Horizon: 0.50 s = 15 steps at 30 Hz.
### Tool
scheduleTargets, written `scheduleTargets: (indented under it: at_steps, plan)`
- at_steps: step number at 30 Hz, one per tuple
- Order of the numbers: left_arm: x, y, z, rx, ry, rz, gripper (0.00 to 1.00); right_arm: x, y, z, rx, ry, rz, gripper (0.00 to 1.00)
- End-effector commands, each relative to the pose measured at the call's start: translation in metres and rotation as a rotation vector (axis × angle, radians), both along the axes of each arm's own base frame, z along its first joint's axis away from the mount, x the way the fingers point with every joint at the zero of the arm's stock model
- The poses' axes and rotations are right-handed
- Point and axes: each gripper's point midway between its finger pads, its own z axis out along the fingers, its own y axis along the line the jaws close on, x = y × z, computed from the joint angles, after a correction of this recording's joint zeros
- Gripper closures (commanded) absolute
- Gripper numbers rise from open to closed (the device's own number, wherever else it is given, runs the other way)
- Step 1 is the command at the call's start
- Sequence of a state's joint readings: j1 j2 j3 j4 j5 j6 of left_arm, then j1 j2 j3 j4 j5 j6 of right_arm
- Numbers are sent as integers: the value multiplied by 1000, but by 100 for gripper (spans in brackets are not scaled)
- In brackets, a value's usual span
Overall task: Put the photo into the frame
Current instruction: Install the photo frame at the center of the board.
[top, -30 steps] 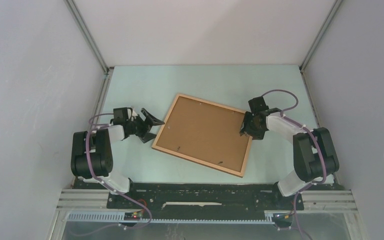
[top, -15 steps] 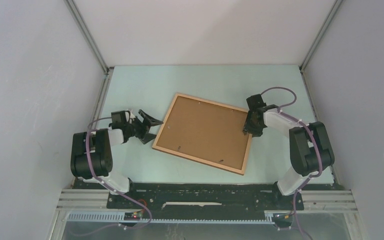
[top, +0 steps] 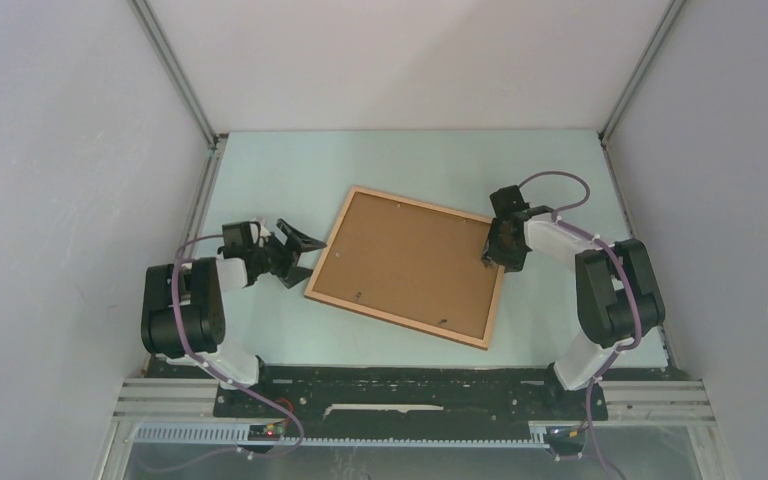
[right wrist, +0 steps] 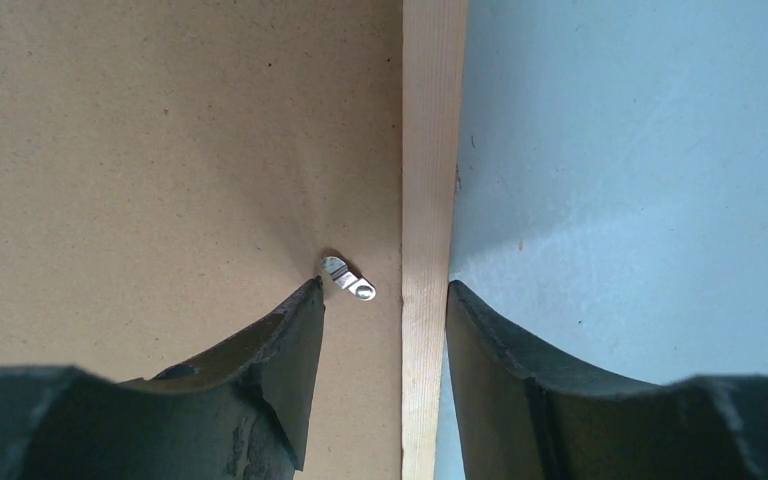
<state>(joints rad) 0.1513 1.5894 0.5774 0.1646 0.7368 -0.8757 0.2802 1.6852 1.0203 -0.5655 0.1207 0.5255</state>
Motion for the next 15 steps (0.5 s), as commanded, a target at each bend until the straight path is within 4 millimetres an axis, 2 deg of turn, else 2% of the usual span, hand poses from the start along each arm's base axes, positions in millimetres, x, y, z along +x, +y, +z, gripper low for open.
scheduleTargets:
  at_steps: [1, 11, 15]
  plan:
    - [-9, -6, 4, -36, 8, -16, 4, 17, 6, 6, 12, -51, -14, 46]
    - [-9, -6, 4, -33, 2, -15, 4, 22, -3, 1, 21, -45, -64, 52]
    - [-9, -7, 5, -37, 0, -16, 4, 23, -5, 0, 30, -42, -80, 65]
